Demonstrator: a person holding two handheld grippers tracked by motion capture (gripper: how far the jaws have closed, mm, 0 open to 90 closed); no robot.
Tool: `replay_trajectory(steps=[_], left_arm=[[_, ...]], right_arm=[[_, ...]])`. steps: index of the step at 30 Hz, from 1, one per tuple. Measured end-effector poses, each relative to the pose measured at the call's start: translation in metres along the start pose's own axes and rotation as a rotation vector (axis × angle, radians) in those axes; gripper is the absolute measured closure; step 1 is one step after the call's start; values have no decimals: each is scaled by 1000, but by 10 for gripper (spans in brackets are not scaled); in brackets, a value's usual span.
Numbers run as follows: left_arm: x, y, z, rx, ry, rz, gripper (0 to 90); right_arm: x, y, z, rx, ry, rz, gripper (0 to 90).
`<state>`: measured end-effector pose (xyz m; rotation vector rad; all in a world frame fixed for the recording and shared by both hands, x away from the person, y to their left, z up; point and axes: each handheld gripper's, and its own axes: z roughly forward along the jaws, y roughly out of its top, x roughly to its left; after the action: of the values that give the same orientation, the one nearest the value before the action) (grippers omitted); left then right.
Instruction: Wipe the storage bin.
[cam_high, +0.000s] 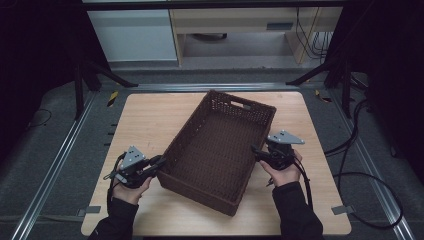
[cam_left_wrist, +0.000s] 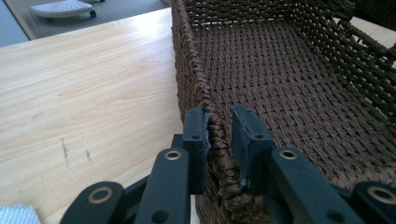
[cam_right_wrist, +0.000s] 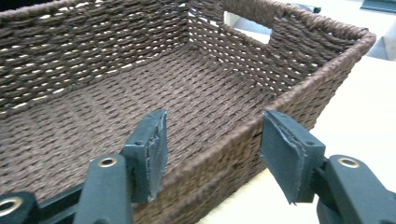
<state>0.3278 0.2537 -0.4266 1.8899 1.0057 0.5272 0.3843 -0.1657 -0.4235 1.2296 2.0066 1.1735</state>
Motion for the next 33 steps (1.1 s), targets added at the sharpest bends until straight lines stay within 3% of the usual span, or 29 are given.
replay_trajectory(steps=[5,7,13,20,25,33], left_arm=[[-3,1,-2,-12,-9,3,722],[0,4,-3,-19,0,-4,652],[12,15,1,-33,-16,-19,589],[10,19,19,-11,-45,24,646],[5,18,27,1,-46,51,710],[-4,12,21,-16,-19,30,728]], right_arm=[[6,-4,-1,14,7,-28,433],[5,-4,0,12,4,-22,448],[3,-2,4,6,-4,-51,483],[1,1,12,-3,-26,-60,498],[0,2,8,-12,-2,-40,452],[0,2,-3,-4,23,-17,397]])
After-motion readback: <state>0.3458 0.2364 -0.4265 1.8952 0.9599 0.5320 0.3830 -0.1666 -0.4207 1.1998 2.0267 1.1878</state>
